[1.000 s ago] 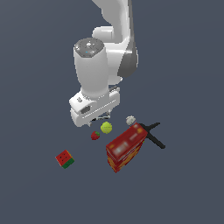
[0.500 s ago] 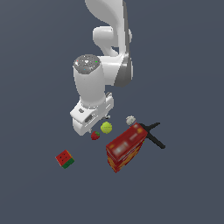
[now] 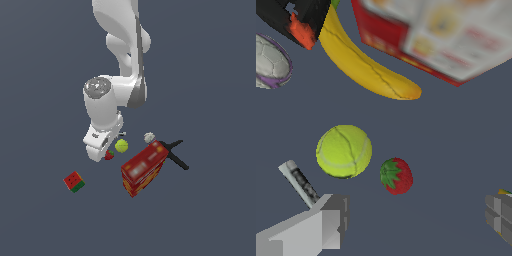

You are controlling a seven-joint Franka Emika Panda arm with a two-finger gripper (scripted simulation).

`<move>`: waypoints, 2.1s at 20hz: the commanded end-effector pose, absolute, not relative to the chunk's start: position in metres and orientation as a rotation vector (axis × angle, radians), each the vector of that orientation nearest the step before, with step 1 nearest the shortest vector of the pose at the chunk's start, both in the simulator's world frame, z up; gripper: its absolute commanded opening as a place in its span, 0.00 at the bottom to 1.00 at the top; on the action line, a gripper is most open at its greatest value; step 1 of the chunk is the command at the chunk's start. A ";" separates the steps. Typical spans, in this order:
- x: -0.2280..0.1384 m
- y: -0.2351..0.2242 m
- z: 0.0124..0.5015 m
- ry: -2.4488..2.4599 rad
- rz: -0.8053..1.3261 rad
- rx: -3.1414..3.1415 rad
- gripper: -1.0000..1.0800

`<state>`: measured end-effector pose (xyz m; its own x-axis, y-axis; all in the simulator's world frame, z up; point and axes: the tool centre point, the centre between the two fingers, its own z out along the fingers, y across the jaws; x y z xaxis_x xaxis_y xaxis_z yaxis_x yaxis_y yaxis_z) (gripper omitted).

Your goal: Pick up a designated object from a clutter of objects.

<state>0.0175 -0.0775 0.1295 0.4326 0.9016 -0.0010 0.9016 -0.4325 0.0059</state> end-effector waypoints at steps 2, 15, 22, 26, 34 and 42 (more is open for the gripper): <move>0.016 -0.081 0.116 1.780 0.003 2.584 0.96; 0.008 -0.091 0.079 2.056 0.000 2.375 0.96; 0.007 -0.093 0.073 2.100 0.000 2.337 0.96; 0.007 -0.093 0.072 2.096 0.000 2.341 0.96; 0.006 -0.092 0.041 2.099 0.000 2.338 0.96; 0.006 -0.093 0.022 2.100 0.000 2.336 0.96</move>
<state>0.0056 -0.0924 0.0237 0.1061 0.9944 0.0002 0.9944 -0.1061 -0.0013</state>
